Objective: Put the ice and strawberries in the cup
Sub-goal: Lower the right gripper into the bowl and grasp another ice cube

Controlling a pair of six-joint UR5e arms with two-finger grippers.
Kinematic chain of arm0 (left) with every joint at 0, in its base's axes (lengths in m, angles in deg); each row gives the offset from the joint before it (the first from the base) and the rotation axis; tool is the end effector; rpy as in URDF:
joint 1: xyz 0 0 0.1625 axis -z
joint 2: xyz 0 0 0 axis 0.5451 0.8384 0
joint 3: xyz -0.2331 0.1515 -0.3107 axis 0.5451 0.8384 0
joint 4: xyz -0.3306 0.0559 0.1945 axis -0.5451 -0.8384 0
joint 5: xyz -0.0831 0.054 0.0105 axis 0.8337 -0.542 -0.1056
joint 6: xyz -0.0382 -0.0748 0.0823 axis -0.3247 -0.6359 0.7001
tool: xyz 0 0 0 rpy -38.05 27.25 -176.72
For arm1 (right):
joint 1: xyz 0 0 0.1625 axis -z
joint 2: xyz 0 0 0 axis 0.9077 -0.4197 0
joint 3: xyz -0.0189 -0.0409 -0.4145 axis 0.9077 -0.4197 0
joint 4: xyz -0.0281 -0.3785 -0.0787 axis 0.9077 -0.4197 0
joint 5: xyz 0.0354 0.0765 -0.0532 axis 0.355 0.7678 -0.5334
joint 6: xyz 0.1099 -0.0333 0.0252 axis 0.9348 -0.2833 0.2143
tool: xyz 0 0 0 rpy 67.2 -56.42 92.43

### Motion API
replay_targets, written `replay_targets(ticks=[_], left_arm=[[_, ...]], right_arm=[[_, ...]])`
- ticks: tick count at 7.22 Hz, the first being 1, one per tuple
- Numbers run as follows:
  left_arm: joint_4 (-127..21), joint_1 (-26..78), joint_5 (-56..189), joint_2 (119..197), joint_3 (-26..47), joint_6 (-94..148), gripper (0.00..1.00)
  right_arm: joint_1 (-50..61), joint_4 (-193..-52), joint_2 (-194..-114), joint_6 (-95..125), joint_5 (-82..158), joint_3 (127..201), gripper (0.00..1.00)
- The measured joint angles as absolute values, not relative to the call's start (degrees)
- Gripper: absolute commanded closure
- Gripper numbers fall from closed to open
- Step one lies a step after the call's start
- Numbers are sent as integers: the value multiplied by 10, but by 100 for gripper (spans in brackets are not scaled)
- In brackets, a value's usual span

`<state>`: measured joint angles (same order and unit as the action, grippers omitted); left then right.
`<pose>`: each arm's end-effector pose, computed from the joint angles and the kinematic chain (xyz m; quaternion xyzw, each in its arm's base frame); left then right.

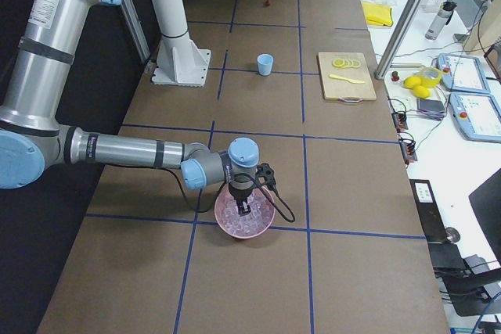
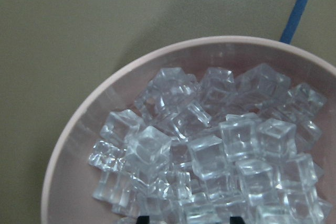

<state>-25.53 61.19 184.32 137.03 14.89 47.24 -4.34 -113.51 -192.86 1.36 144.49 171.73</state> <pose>-0.0775 -0.4543 0.6225 0.0637 0.4151 0.0240 0.9072 -0.0649 -0.3400 0.6766 0.0364 -0.3531 -0.1805 0.9173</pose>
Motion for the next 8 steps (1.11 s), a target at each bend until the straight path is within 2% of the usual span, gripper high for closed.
replay_targets(ticks=[3,5,6,8], left_arm=[[-255,612,1843,1371,149,472,0],[-255,612,1843,1371,149,472,0],[-255,612,1843,1371,149,472,0],[-255,612,1843,1371,150,465,0]], right_arm=[[-43,-1135,-1927,14,1445,1714,47],[-43,-1135,-1927,14,1445,1714,90],[-43,-1135,-1927,13,1445,1714,100],[-44,-1135,-1926,-6,1445,1715,100]])
